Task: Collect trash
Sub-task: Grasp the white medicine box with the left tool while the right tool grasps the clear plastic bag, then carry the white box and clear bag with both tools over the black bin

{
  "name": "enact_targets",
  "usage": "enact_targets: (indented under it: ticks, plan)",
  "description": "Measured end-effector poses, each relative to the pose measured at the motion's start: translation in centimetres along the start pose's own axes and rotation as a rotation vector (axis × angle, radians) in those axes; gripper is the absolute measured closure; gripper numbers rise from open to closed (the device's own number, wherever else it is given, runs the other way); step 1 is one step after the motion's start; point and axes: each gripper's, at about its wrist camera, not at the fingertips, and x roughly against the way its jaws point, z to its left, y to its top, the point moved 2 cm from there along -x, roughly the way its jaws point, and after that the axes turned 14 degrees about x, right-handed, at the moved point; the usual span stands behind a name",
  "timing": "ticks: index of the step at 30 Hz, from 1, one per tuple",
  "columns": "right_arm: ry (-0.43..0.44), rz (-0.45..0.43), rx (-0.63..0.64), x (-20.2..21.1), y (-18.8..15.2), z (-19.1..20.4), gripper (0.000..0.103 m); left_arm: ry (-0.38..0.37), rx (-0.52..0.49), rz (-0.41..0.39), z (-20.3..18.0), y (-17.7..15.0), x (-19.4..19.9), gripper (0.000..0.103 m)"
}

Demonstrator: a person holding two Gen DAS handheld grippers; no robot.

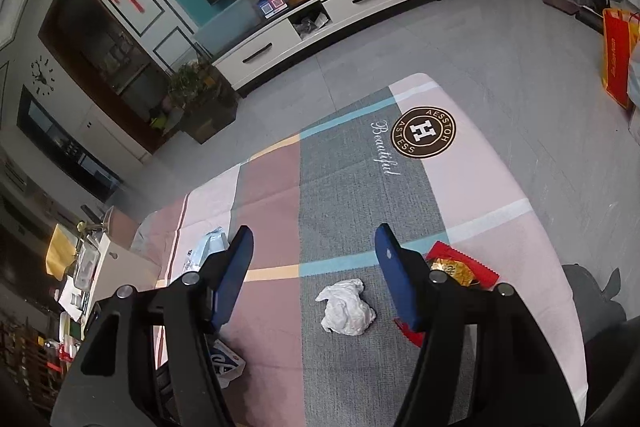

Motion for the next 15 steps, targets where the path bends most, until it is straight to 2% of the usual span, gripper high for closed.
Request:
enact_targets:
  ticks: [4, 6, 7, 11, 14, 15]
  plan:
    - [0.004, 0.014, 0.013, -0.3, 0.0, 0.4, 0.040, -0.101, 0.047, 0.015, 1.8, 0.0, 0.9, 0.079]
    - [0.017, 0.019, 0.038, -0.7, -0.1, 1.3, 0.040, -0.140, 0.039, -0.008, 2.6, -0.2, 2.1, 0.081]
    - [0.024, 0.026, 0.057, -1.1, -0.3, 2.1, 0.040, -0.179, 0.033, -0.031, 4.0, -0.4, 3.5, 0.081]
    - [0.047, 0.076, 0.121, -3.7, -1.6, 5.6, 0.040, -0.247, 0.023, -0.056, 8.9, -1.2, 7.3, 0.082]
    - [0.101, 0.108, 0.146, -5.7, -3.2, 8.9, 0.021, -0.290, 0.074, -0.073, 13.2, -1.3, 9.5, 0.082]
    - [0.140, 0.122, 0.159, -6.4, -3.8, 10.2, 0.019, -0.291, 0.086, -0.078, 14.3, -1.4, 9.7, 0.082]
